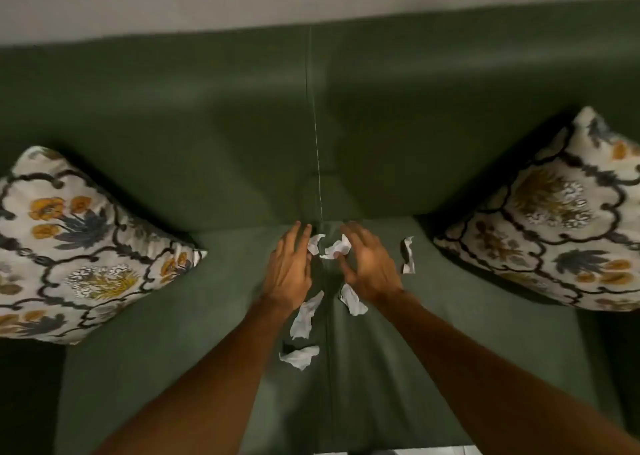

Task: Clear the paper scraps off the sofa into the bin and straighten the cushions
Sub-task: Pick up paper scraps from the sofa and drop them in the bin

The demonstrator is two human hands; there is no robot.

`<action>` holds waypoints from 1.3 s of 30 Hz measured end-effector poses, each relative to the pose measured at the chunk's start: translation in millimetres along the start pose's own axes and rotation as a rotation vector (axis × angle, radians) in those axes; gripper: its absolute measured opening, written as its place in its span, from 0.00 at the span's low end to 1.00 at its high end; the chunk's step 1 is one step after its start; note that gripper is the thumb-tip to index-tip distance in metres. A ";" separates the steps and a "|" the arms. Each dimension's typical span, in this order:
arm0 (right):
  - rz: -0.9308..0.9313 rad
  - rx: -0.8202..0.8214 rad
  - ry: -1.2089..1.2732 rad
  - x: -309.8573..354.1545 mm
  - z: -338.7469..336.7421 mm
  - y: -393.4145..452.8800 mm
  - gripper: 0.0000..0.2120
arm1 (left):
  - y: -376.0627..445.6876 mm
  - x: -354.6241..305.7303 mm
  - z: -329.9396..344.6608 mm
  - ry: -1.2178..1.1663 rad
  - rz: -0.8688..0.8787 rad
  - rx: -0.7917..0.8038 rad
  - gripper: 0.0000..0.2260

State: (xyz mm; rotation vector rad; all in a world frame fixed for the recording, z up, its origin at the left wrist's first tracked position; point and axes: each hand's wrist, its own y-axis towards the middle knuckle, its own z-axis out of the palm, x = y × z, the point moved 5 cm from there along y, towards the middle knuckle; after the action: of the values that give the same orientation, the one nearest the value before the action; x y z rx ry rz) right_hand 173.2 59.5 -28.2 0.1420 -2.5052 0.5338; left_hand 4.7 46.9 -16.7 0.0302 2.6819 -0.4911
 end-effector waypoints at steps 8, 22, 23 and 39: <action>0.029 0.134 -0.118 -30.7 61.9 17.8 0.23 | 39.3 22.3 68.5 0.060 0.013 0.107 0.29; 0.170 0.026 0.263 -53.3 54.0 -32.8 0.14 | -17.6 49.0 73.5 -0.327 -0.184 0.022 0.09; 0.178 0.024 0.258 -51.6 55.1 -44.2 0.13 | -29.5 44.7 70.2 -0.384 -0.221 0.017 0.09; 0.192 0.018 0.069 -55.2 106.5 -81.5 0.07 | -93.6 41.3 112.5 -0.468 -0.305 -0.054 0.04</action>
State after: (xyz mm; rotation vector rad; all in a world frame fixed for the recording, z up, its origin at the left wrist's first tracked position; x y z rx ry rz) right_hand 182.1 -58.8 -111.6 -0.1094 -2.4608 0.6281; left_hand 2.3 -81.7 -97.9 -0.4587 2.2415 -0.4492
